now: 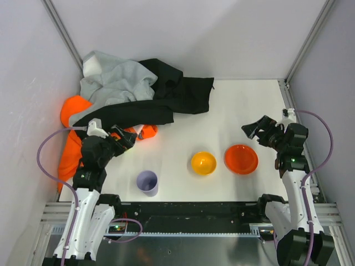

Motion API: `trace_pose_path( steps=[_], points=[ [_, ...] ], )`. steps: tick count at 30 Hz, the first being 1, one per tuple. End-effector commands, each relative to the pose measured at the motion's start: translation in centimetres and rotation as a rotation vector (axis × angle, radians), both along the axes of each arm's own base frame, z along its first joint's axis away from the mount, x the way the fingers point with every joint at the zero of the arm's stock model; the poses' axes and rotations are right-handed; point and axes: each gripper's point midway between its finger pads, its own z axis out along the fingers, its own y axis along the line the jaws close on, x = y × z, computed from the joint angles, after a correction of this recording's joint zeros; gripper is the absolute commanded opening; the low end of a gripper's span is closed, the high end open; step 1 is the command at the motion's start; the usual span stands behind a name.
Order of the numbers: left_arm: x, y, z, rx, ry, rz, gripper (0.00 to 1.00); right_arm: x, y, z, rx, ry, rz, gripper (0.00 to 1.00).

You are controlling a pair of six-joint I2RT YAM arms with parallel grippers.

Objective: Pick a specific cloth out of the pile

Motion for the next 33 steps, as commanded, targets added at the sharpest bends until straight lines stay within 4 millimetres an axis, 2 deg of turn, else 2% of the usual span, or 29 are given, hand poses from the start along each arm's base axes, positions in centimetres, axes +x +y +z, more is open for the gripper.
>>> trace_pose_path(
  steps=[1,6,10,15,22,28,33],
  points=[
    [0.1,0.1,2.2,0.032,-0.052,-0.018,0.99,-0.1,0.1,2.2,-0.016,-0.045,-0.003,0.99],
    [0.2,0.0,3.2,0.055,-0.076,-0.039,1.0,-0.4,-0.4,3.4,-0.014,-0.087,-0.034,0.99],
    [0.3,-0.1,3.5,0.075,-0.08,-0.06,1.0,-0.4,-0.1,3.8,0.011,-0.1,0.004,0.99],
    [0.5,-0.8,3.2,0.1,-0.066,-0.121,1.0,-0.3,0.0,2.7,0.026,-0.053,0.007,0.99],
    [1.0,-2.1,1.2,0.108,0.07,-0.238,1.0,-0.5,0.1,1.3,-0.02,-0.002,-0.011,0.99],
    [1.1,-1.5,-0.3,0.162,0.211,-0.251,1.0,-0.8,2.1,-0.7,-0.032,0.077,0.03,0.99],
    [0.8,-0.7,-1.6,0.244,0.331,-0.239,1.0,-1.1,5.3,-2.1,-0.067,0.122,0.096,0.99]
  ],
)
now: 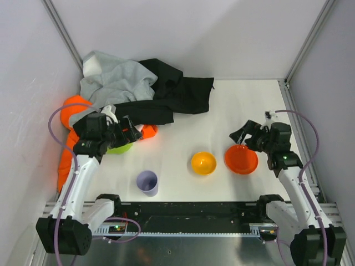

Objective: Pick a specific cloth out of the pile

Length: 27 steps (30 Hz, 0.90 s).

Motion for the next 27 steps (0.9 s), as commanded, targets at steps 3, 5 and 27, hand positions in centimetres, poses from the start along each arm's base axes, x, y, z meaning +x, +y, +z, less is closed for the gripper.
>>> trace_pose_path(
  steps=[3,5,27],
  points=[
    [-1.0,1.3,-0.6,0.172,0.103,-0.006,1.0,0.3,3.1,0.2,-0.041,0.001,0.049,0.99],
    [-1.2,1.7,-0.9,0.226,0.128,0.006,0.99,0.1,4.1,-0.1,-0.047,0.006,0.071,0.99],
    [-3.3,8.2,3.3,0.512,-0.035,0.336,1.0,-1.7,8.9,-0.8,-0.086,0.012,0.121,0.99]
  ],
)
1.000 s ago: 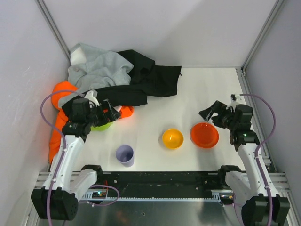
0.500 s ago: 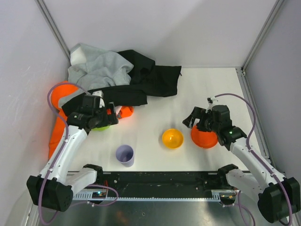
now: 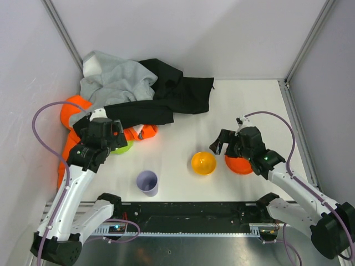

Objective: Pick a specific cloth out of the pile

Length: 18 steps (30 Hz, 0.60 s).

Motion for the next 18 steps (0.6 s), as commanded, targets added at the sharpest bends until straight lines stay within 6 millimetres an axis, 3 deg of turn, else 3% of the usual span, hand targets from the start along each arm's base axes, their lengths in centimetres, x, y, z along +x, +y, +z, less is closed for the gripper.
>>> trace_pose_path(
  steps=[1,9,18],
  points=[
    [0.2,0.5,0.3,0.024,-0.025,0.023,1.0,1.2,0.3,2.7,0.04,-0.07,-0.045,0.99],
    [1.4,-0.3,-1.9,0.047,0.066,-0.028,1.0,1.0,0.1,2.3,0.033,-0.056,-0.053,0.99],
    [4.1,-1.8,-4.1,0.027,0.167,-0.038,1.0,0.6,-0.5,1.9,0.017,-0.051,-0.062,0.99]
  ],
)
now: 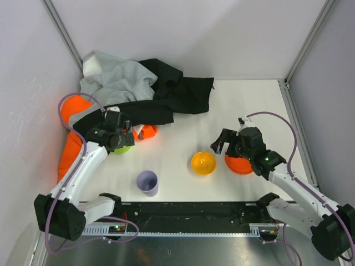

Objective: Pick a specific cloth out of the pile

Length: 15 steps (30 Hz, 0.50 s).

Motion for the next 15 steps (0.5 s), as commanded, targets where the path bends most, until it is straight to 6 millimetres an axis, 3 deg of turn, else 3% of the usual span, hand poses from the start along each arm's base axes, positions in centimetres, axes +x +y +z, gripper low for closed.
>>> trace_pose_path(
  steps=[1,9,15],
  points=[
    [2.2,-1.5,1.0,-0.045,-0.036,-0.024,1.0,0.3,-0.2,1.7,0.012,-0.05,-0.02,1.0],
    [4.2,-4.7,0.6,-0.07,-0.021,-0.103,1.0,0.2,-0.9,1.0,-0.009,-0.044,-0.043,0.99],
    [5.3,-6.7,-0.6,0.019,0.01,-0.138,1.0,0.1,-1.5,0.8,-0.027,-0.043,-0.056,0.99]
  ],
)
